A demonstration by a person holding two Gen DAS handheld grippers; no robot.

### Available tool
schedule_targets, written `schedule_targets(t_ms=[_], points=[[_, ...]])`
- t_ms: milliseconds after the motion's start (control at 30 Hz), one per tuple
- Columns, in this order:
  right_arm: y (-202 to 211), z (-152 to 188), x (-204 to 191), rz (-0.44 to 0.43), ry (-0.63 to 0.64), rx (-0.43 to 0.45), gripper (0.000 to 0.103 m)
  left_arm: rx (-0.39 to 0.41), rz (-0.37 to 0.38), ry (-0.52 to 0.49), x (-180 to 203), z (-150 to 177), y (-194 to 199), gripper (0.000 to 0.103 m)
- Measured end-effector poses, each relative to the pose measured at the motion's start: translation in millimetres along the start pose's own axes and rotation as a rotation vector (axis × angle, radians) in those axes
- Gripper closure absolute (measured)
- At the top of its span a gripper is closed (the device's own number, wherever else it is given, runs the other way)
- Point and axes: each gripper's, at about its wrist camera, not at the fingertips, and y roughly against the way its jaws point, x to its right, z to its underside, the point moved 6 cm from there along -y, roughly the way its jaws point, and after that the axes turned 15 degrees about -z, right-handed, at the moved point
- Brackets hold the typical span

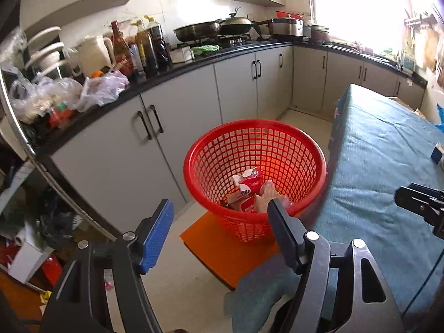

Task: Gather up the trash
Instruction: 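Turn both open tools back toward the table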

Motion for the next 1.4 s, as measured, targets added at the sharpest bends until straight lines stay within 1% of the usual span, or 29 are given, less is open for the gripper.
schedule_targets(t_ms=[233, 433, 733, 867, 933, 1067, 1133, 1233, 1300, 1400], points=[[33, 17, 21, 0.028, -0.055, 0.029, 0.046, 0.044, -0.028, -0.030, 9, 5, 29, 0.033], [57, 33, 39, 0.047, -0.097, 0.051, 0.046, 0.065, -0.024, -0.049, 18, 9, 47, 0.033], [87, 54, 67, 0.096, -0.144, 0.069, 0.046, 0.078, 0.005, -0.088, 40, 14, 65, 0.032], [108, 62, 84, 0.149, -0.151, 0.073, 0.045, 0.091, 0.029, -0.107, 50, 14, 72, 0.032], [125, 65, 94, 0.195, -0.150, 0.084, 0.043, 0.100, 0.055, -0.111, 55, 15, 76, 0.032], [184, 75, 134, 0.332, -0.193, 0.124, 0.043, 0.095, 0.144, -0.104, 67, 15, 79, 0.030], [222, 80, 159, 0.423, -0.225, 0.155, 0.043, 0.082, 0.179, -0.102, 76, 17, 78, 0.030], [285, 83, 201, 0.576, -0.289, 0.213, 0.042, 0.065, 0.212, -0.111, 87, 20, 74, 0.030], [324, 77, 228, 0.641, -0.324, 0.264, 0.034, 0.060, 0.227, -0.113, 92, 22, 74, 0.030], [352, 58, 269, 0.695, -0.332, 0.269, 0.032, 0.053, 0.247, -0.115, 97, 26, 74, 0.030]])
